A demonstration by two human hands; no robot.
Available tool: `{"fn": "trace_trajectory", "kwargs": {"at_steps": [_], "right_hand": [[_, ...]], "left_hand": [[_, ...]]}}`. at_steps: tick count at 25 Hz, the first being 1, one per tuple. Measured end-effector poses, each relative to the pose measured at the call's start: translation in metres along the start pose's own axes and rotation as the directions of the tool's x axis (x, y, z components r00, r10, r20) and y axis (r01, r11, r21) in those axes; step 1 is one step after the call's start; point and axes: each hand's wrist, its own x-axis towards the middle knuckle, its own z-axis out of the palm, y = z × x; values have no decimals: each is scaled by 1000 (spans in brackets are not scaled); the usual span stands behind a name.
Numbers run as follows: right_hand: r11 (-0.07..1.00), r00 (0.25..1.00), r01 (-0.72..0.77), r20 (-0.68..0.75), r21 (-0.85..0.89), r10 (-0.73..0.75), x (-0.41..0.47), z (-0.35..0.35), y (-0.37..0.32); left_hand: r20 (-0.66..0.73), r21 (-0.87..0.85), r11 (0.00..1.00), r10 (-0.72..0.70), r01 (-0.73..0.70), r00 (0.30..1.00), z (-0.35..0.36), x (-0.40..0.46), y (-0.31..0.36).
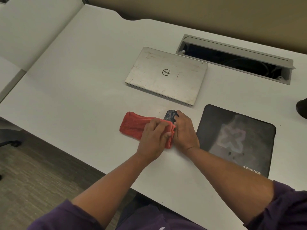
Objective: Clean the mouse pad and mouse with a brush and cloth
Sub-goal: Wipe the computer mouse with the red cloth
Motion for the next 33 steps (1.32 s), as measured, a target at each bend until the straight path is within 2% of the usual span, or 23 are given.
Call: {"fn": "trace_trajectory", "kwargs": {"at_steps": [3,7,10,13,16,19,21,24,26,28,33], "right_hand": [[1000,1000,2,6,14,-2,0,-2,-1],[1000,1000,13,10,21,-13,-1,-3,-1],[1000,1000,-8,16,29,8,0,-5,-3],[1000,999,25,21,14,-26,0,-6,-3],[1000,998,4,59,-20,-3,3,-7,-3],[1000,999,-2,40,-14,2,1,-7,-2],[1000,1000,3,25,6,-3,0,-6,-1],[1000,1000,10,24,14,-11,1,-5,-1],[1000,1000,12,23,18,-12,1,-6,-2],[1000,1000,13,28,24,-14,0,-7,-2],[1000,1000,1,17,18,-1,1,-5,-2]], "left_hand": [[44,-141,983,-109,114,993,4,10,-7],[80,-83,971,-217,224,973,4,25,-6],[82,-111,906,-402,409,912,9,39,-2],[65,-242,820,-519,518,852,10,48,-1],[48,-275,856,-442,437,896,7,37,-1],[119,-244,899,-345,364,931,0,21,-8],[131,-241,886,-374,396,918,-2,21,-11],[109,-362,800,-474,479,874,-2,33,-11],[98,-384,772,-511,507,854,-3,38,-12],[126,-344,795,-488,499,864,-5,37,-13],[198,-72,912,-385,405,901,-8,30,-14]]}}
